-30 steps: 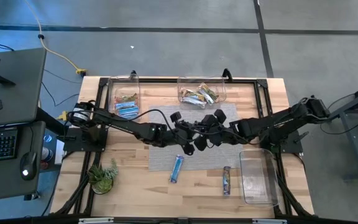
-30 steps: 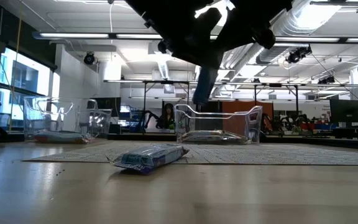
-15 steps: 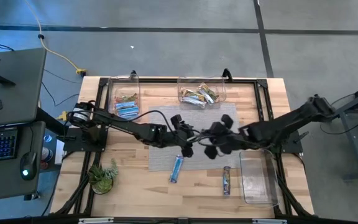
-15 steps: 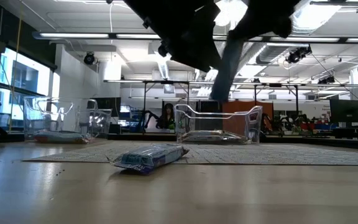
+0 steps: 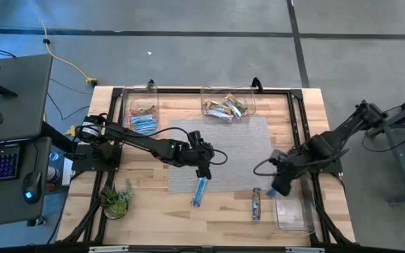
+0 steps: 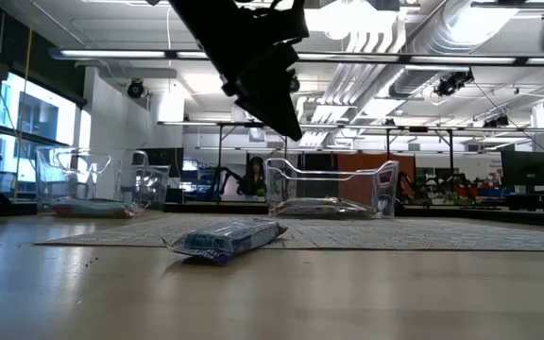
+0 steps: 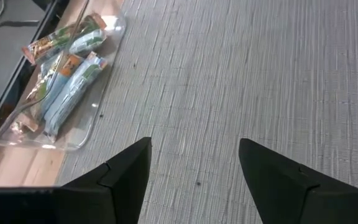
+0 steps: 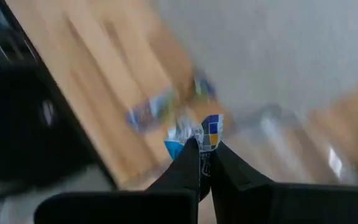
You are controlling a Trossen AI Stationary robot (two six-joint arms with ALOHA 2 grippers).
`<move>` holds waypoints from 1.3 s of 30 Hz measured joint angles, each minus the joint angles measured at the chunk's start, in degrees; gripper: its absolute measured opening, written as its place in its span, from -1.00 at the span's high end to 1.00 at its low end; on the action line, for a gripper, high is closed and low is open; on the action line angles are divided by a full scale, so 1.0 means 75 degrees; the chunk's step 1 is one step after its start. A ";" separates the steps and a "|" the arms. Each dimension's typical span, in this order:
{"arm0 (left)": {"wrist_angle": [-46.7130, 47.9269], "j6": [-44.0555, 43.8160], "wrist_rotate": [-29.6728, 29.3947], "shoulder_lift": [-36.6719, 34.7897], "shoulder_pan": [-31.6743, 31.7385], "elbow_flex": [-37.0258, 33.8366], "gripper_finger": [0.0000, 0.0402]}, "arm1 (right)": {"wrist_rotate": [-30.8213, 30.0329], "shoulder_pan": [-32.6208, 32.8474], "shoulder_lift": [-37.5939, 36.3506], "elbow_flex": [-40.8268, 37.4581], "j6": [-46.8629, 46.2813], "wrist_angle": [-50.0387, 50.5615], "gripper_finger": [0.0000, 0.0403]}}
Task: Pick and place Granola Bars by type
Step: Put the blue granola bar into the bottom transparent bin
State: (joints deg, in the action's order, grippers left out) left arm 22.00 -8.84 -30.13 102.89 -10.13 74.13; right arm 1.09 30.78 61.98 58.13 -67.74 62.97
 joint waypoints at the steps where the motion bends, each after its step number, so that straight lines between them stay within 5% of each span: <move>1: 0.0003 0.0000 0.0000 0.0000 0.0000 -0.0003 -0.18 | 0.0323 0.0109 -0.0001 0.0000 -0.0217 0.0222 0.99; 6: -0.0026 0.0014 -0.0090 0.0000 0.0009 0.0000 -0.18 | 0.1318 0.0479 -0.0074 0.0000 -0.0565 0.0379 1.00; 18: -0.0153 0.0149 -0.0078 0.0003 0.0007 -0.0003 -0.18 | 0.1326 0.1162 -0.0302 -0.0039 -0.1742 0.0847 1.00; 29: -0.0175 0.0146 -0.0052 0.0003 0.0006 -0.0006 -0.18 | 0.0440 0.1380 -0.0259 -0.1716 -0.2125 -0.0004 0.91; 39: -0.0192 0.0143 -0.0040 0.0003 0.0003 -0.0009 -0.18 | 0.1099 0.1181 -0.0259 -0.2755 -0.2074 -0.1345 0.61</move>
State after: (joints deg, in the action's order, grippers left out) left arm 20.55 -7.77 -30.43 102.91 -10.11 74.06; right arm 9.33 39.64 60.03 37.47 -83.29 52.88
